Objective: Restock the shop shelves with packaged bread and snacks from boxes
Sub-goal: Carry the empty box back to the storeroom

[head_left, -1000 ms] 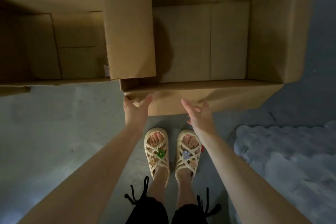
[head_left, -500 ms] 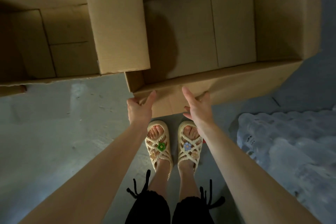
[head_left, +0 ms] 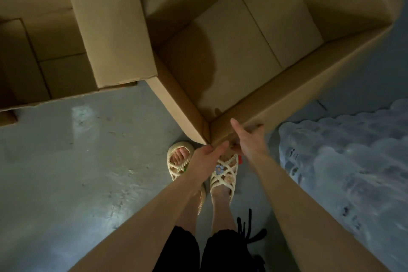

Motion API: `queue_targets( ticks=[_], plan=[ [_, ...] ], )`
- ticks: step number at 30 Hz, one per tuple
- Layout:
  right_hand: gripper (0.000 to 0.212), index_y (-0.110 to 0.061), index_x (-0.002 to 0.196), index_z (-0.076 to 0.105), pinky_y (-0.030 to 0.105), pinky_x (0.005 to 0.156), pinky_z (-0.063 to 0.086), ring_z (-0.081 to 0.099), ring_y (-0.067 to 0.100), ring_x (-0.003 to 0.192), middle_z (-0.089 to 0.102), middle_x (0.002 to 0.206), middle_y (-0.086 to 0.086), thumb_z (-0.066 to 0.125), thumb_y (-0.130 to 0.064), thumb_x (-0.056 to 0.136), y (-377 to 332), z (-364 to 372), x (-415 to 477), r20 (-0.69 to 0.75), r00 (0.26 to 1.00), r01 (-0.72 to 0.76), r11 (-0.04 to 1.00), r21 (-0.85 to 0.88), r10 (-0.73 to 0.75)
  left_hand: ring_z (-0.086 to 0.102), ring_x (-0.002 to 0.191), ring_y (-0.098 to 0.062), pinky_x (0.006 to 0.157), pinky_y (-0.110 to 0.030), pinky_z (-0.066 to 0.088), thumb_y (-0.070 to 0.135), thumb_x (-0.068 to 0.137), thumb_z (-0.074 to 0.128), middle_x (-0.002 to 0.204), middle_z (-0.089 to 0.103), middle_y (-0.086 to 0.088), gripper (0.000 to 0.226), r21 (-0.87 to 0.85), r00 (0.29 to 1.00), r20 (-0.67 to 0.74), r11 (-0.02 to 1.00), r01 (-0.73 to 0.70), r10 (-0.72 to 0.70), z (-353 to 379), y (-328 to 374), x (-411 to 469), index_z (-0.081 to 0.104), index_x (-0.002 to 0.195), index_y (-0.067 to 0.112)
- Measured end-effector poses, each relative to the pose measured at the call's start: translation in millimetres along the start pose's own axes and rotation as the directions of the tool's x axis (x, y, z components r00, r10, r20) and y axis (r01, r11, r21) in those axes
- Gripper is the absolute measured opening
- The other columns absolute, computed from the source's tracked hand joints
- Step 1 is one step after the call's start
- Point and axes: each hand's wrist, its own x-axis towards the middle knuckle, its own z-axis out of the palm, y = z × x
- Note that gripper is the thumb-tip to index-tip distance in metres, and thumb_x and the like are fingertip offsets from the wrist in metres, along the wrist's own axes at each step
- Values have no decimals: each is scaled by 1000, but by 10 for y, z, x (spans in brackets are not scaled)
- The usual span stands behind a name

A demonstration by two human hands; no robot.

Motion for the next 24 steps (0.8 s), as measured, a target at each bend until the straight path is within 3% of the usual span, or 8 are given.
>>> queue_targets(
  ticks=[2,5,8,10,15,19,24],
  plan=[
    [148,-26,148,18,53,103,44,51,29,128,48,144,7,73,-88,25,157,33,160,2,1000,-2,1000,21,2,66,94,-15,97,-35,51,50,88,62,99,71,0,33,59,999,26,998,19,-20,-34,4,22,70,93,18],
    [124,-21,144,24,55,96,49,57,31,120,55,133,9,81,-68,46,-25,110,-22,7,1000,11,993,116,-12,67,89,-20,87,-34,52,50,91,57,91,70,-4,35,192,1000,-3,981,-10,10,-126,45,55,65,77,19],
    [47,-12,129,40,58,84,54,61,36,109,59,117,11,65,-13,90,-253,165,-223,18,1000,1,978,207,-5,70,76,-22,80,-35,57,47,94,55,78,72,-5,40,296,982,-117,949,-110,151,-224,84,93,65,71,16],
    [27,-14,115,46,61,80,55,62,39,104,60,109,10,54,1,94,-260,159,-217,0,1000,17,972,233,-18,65,65,-21,73,-34,55,44,95,54,67,67,-2,39,339,940,-228,925,-169,256,-279,151,68,62,68,17],
    [31,-23,104,52,57,88,53,63,36,104,63,100,4,57,2,87,-130,-103,-151,-143,987,99,985,141,-79,48,69,-11,58,-24,35,36,94,58,78,53,2,23,422,791,-416,866,-268,448,-305,388,-15,50,89,15],
    [30,-24,98,60,54,86,54,66,32,94,66,90,2,56,3,85,-136,-439,-156,-275,955,135,987,84,-107,51,102,-20,81,-28,40,34,91,63,114,48,-3,34,446,736,-438,836,-320,516,-262,511,15,43,111,16],
    [38,-13,121,65,47,97,50,63,27,104,64,97,3,55,2,88,-151,-831,-66,-413,906,143,985,97,-91,27,134,-25,102,-26,27,32,88,67,141,28,-10,67,562,682,-455,779,-279,573,-158,673,48,31,140,9]
  ],
)
